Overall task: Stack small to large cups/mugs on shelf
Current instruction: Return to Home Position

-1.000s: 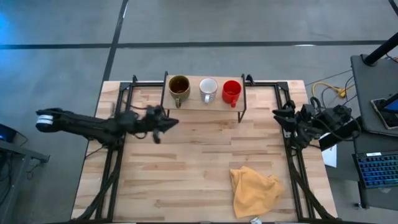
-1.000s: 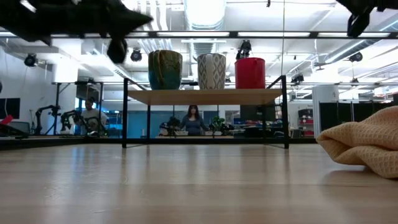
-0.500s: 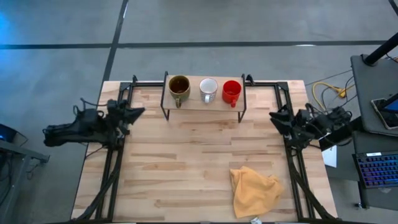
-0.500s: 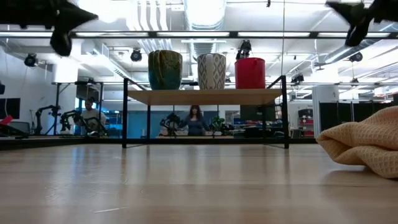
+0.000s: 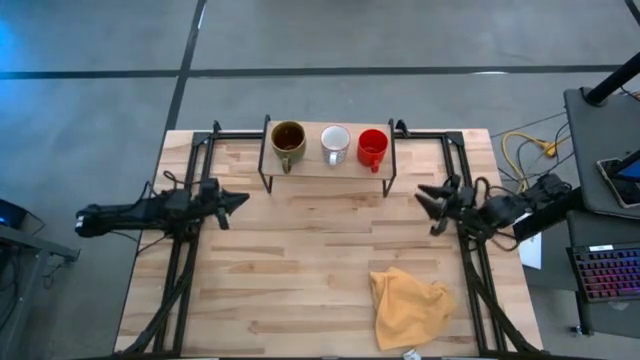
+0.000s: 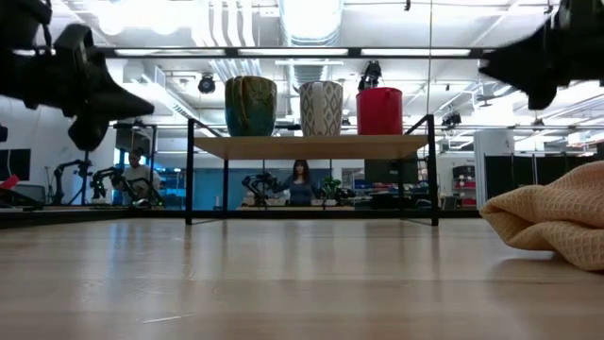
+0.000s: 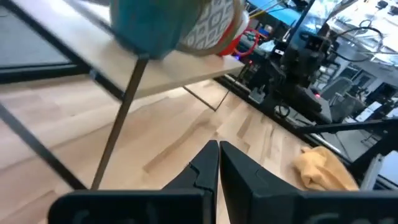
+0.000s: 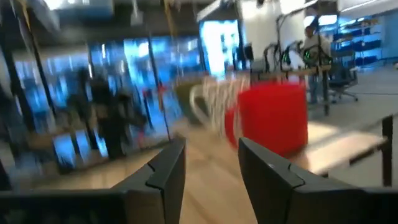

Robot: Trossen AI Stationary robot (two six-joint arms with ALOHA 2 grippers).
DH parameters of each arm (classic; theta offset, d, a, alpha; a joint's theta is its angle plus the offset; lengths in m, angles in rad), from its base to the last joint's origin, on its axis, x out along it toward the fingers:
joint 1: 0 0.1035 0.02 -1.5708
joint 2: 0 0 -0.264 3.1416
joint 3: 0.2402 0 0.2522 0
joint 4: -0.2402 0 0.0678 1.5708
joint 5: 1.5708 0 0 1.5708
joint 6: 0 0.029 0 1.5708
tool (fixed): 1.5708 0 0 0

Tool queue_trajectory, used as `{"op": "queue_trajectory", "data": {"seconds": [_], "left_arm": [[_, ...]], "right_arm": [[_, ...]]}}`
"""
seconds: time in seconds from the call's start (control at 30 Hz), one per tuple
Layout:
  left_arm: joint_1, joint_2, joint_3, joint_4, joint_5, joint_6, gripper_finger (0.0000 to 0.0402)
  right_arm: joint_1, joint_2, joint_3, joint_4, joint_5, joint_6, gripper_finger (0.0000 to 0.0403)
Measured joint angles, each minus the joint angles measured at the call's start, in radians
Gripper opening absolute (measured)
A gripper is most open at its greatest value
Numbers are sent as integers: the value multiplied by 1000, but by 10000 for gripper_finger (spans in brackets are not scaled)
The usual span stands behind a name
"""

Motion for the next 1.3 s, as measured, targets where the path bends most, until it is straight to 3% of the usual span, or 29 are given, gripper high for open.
{"op": "queue_trajectory", "data": {"seconds": [0.07, 0.17, 0.27, 0.37, 0.47, 0.67, 1.3], "left_arm": [[0, -12, -27, -1, 3, -6, 0], [0, 16, -23, -15, -2, 11, 0], [0, 30, -17, -51, 0, 155, 0], [1, 61, -18, -46, 3, 348, 0], [0, 77, -19, -42, 3, 465, 0], [0, 109, -19, -42, 3, 498, 0], [0, 151, -20, -43, 3, 498, 0]], "right_arm": [[0, 12, 0, -106, -19, 32, 141], [0, 35, 0, -199, -101, 216, 140], [0, 64, 0, -240, -115, 365, 137], [0, 82, 0, -235, -108, 321, 134], [0, 85, 0, -233, -104, 158, 135], [0, 84, 0, -237, -104, -102, 135], [0, 84, 0, -235, -105, 191, 130]]}}
